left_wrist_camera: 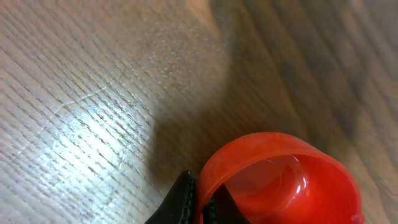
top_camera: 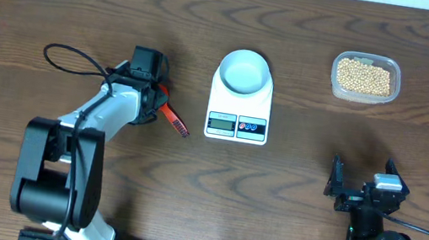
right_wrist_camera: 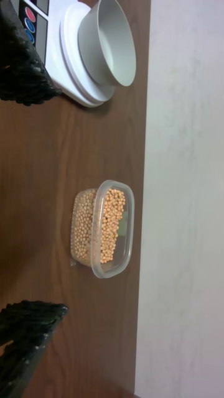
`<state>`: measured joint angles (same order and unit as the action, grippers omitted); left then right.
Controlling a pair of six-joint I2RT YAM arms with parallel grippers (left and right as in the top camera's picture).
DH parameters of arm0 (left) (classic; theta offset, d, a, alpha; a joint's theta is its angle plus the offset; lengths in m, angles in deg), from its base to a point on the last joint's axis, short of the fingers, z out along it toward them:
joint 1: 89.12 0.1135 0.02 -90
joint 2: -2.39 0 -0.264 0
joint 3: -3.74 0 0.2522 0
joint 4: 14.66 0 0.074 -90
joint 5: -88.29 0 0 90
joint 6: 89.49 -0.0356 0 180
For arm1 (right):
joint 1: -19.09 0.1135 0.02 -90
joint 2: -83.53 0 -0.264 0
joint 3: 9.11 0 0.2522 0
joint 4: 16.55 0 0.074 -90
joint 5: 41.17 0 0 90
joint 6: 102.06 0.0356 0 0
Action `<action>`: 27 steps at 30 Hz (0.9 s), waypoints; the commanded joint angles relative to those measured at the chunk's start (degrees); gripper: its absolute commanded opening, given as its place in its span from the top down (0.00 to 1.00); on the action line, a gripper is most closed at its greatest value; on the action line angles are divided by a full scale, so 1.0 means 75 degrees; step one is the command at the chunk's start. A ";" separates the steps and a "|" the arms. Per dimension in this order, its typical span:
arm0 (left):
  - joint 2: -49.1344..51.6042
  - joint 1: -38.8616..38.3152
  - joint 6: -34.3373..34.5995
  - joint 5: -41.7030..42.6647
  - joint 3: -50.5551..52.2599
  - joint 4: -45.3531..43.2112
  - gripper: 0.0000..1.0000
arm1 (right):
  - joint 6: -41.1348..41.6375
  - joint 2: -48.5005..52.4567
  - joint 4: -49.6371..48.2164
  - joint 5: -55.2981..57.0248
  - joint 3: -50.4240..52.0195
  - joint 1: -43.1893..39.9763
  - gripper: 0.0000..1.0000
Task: Scoop item into bowl and weigh 50g on scale
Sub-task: 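Close the left gripper on the red scoop's rim and lift it, then carry the red scoop up and forward, left of the scale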
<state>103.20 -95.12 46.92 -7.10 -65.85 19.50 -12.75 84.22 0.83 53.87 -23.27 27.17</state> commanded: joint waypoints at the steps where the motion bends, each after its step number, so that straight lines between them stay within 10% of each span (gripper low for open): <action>1: -0.0796 0.0035 -0.0297 -0.0020 0.0029 0.0003 0.93 | -0.0090 -0.0041 0.0015 0.0111 0.0012 0.0079 0.01; 27: -0.3926 0.0017 0.1431 -0.1058 0.0015 0.0411 0.93 | -0.0090 -0.0041 0.0015 0.0111 0.0012 0.0079 0.01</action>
<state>74.72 -95.12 55.62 -13.74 -65.85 22.30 -12.75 84.22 0.83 53.87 -23.27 27.17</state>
